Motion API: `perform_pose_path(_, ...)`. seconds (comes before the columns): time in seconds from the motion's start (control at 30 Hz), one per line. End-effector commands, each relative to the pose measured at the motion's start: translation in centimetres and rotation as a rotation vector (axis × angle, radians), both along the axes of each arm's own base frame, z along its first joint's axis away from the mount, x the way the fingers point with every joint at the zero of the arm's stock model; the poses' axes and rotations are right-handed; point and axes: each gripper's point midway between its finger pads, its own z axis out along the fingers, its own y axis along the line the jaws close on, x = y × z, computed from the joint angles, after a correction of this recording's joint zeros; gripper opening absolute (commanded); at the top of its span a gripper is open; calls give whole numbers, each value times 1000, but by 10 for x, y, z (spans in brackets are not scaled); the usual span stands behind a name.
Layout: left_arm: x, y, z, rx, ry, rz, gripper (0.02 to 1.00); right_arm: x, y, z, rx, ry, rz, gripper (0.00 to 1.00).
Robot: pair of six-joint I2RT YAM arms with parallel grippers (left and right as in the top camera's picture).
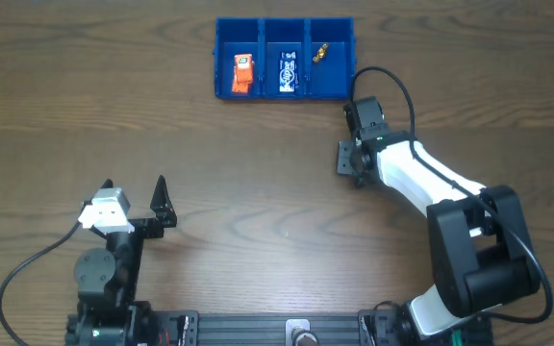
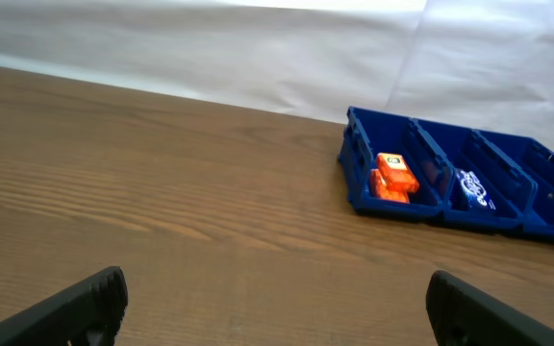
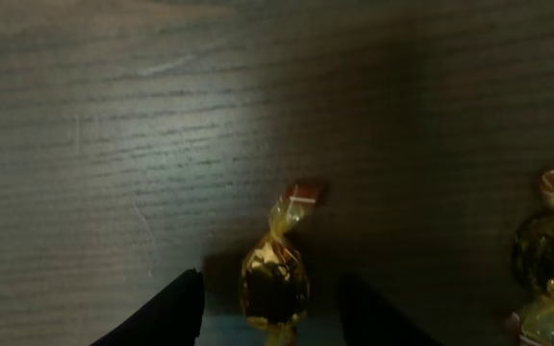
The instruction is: Sort Candies Into Trays
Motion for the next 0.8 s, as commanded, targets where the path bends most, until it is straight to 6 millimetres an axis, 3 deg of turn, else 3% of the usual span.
perform_pose_path(0.03,-2,1,-16,-1,50,5,998,3,-5,-10,-1,10,-30,472)
perform_pose_path(0.17,-2,1,-16,-1,50,5,998,3,-7,-14,-4,18,-34,406)
perform_pose_path(0.33,-2,1,-16,-1,50,5,998,-1,-5,-15,-8,32,-27,194)
perform_pose_path(0.43,-2,1,-16,-1,50,5,998,-1,0,-11,-4,20,-13,163)
perform_pose_path(0.5,-2,1,-16,-1,50,5,998,9,15,19,22,-65,22,163)
perform_pose_path(0.6,-2,1,-16,-1,50,5,998,42,46,119,79,-278,104,163)
perform_pose_path(0.73,-2,1,-16,-1,50,5,998,97,45,237,18,-426,138,163)
perform_pose_path(0.8,-2,1,-16,-1,50,5,998,135,41,267,-11,-479,141,161)
